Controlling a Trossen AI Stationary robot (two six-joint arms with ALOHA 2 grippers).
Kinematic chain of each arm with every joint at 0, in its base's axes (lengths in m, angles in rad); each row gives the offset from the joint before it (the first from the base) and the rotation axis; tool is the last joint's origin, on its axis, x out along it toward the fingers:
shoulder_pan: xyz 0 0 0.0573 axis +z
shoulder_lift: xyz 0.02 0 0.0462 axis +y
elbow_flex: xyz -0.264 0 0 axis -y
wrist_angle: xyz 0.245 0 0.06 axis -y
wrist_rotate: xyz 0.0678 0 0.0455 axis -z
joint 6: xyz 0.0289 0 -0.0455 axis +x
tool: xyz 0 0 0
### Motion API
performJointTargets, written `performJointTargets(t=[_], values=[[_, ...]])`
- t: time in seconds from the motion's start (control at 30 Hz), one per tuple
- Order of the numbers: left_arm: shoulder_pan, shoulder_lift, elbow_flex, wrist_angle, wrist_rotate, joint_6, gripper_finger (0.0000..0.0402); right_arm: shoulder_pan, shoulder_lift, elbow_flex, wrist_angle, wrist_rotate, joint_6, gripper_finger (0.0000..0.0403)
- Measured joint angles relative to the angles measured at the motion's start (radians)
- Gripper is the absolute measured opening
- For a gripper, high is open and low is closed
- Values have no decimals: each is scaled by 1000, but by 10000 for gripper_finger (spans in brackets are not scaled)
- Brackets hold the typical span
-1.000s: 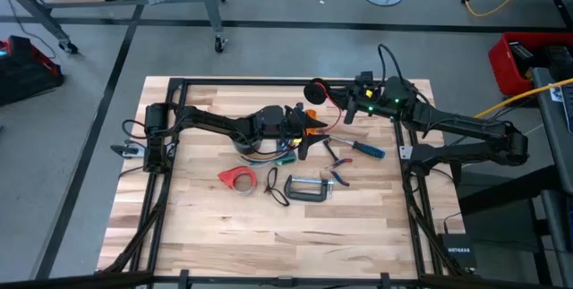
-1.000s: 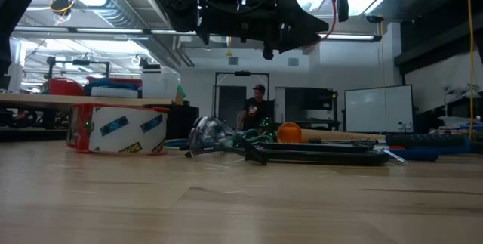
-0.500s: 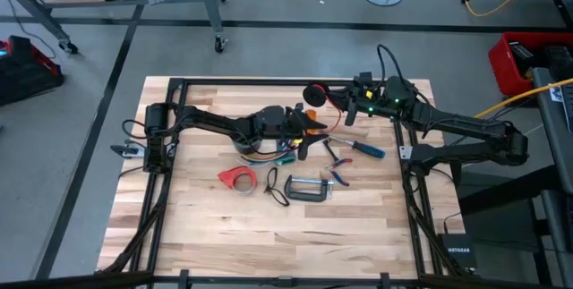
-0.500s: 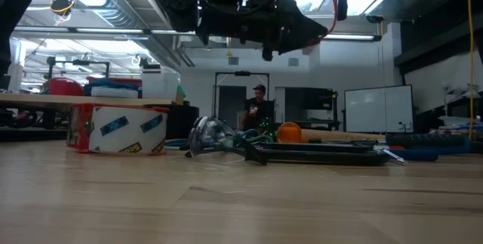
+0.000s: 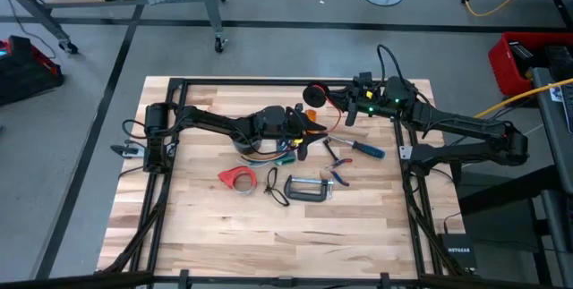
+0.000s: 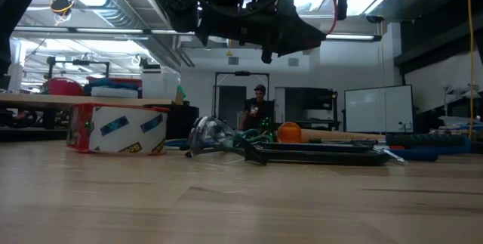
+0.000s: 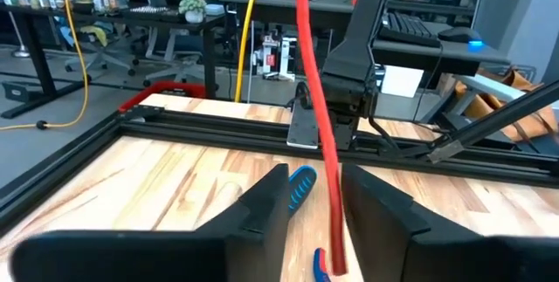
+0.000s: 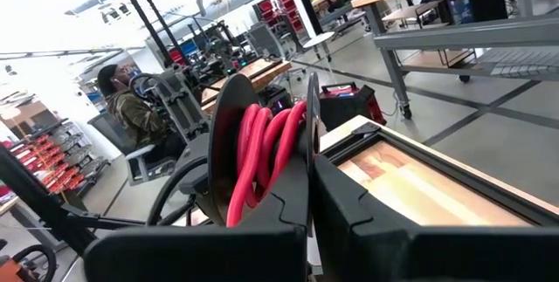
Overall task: Coil cords
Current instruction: Coil the red wire
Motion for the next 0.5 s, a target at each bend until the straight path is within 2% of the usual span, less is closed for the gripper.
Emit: performJointTargets(t=[0.27, 0.5], values=[[0, 0, 0, -29, -1, -12, 10, 0, 0, 0, -4, -12, -18, 5], [1, 0, 0, -121, -31, -97, 4, -1, -25, 0, -101, -84, -43, 5]])
